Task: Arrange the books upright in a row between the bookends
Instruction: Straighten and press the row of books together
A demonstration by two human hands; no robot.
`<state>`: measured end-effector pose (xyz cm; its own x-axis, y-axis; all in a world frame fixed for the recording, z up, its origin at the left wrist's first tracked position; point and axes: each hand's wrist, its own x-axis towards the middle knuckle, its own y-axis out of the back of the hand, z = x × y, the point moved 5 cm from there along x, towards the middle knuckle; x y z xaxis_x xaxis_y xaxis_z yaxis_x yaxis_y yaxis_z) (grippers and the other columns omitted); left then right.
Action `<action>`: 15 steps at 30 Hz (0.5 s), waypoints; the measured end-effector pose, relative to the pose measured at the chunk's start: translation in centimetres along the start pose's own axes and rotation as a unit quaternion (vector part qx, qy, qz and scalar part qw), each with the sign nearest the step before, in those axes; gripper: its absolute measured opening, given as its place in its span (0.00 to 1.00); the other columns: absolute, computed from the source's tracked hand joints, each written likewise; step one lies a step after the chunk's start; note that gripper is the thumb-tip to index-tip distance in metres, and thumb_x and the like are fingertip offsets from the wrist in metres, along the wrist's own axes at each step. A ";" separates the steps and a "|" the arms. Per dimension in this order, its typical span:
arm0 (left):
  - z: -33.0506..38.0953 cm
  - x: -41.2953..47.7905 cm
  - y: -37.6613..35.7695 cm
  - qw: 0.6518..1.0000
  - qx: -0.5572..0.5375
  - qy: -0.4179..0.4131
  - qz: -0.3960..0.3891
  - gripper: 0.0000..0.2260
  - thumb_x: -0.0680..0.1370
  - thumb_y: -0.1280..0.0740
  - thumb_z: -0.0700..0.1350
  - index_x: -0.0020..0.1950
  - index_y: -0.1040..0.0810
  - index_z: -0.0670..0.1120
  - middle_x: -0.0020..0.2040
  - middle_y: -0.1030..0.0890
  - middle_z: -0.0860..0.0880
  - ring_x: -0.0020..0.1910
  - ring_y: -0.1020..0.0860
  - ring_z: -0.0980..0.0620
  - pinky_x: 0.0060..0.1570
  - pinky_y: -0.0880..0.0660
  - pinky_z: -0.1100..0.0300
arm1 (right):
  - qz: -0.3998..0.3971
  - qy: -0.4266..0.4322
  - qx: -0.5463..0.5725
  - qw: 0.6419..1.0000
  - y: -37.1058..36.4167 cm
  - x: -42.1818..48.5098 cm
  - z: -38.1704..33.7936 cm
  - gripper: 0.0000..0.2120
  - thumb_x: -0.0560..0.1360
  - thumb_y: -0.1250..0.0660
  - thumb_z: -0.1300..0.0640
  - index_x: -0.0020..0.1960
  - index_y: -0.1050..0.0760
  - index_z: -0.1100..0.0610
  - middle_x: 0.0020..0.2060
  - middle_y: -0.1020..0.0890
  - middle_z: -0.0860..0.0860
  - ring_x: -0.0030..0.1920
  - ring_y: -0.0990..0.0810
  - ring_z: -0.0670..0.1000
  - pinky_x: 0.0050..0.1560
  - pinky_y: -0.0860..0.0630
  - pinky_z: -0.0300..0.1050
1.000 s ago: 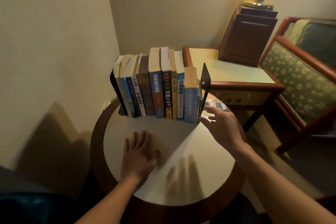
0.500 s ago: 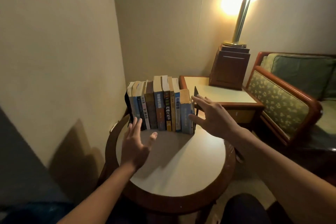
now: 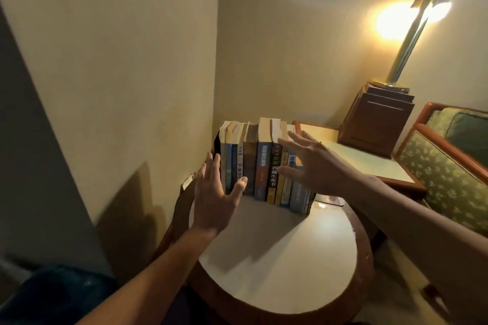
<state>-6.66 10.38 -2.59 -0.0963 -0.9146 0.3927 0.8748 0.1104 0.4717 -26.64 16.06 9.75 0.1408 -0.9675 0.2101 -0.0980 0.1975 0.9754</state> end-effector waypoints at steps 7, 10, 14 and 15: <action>-4.8 4.2 -5.0 0.997 -0.049 0.056 0.036 0.41 0.74 0.42 0.68 0.82 0.53 0.54 0.82 0.54 0.54 0.81 0.53 0.51 0.77 0.46 0.41 | -0.052 0.030 -0.034 0.998 -4.5 8.6 1.5 0.34 0.77 0.38 0.36 0.79 0.43 0.45 0.80 0.45 0.51 0.80 0.51 0.58 0.74 0.43 0.64; -6.1 6.9 -6.9 0.992 -0.071 0.067 0.083 0.41 0.75 0.42 0.68 0.82 0.55 0.53 0.82 0.54 0.53 0.80 0.54 0.53 0.78 0.48 0.46 | -0.057 0.071 -0.043 0.995 -5.8 12.5 1.7 0.31 0.79 0.38 0.38 0.78 0.39 0.46 0.79 0.43 0.49 0.80 0.50 0.57 0.75 0.44 0.62; -8.3 10.1 -9.3 0.976 -0.156 0.091 0.124 0.39 0.76 0.44 0.68 0.82 0.49 0.51 0.80 0.40 0.51 0.78 0.43 0.54 0.75 0.37 0.45 | -0.086 0.063 -0.049 0.993 -7.5 18.2 2.4 0.37 0.76 0.45 0.31 0.80 0.43 0.46 0.80 0.44 0.51 0.80 0.51 0.56 0.77 0.45 0.65; -8.9 10.7 -9.8 0.969 -0.186 0.086 0.135 0.37 0.77 0.44 0.67 0.81 0.47 0.51 0.78 0.37 0.51 0.77 0.39 0.54 0.73 0.35 0.45 | -0.104 0.053 -0.051 0.992 -8.3 19.5 2.5 0.39 0.74 0.47 0.29 0.80 0.45 0.45 0.80 0.44 0.51 0.80 0.49 0.57 0.77 0.45 0.63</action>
<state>-12.03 -3.95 -10.02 0.2133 -0.9268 0.3091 0.9708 0.2367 0.0400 -25.57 -4.87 5.59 0.2504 -0.9681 0.0042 0.0434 0.0156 0.9989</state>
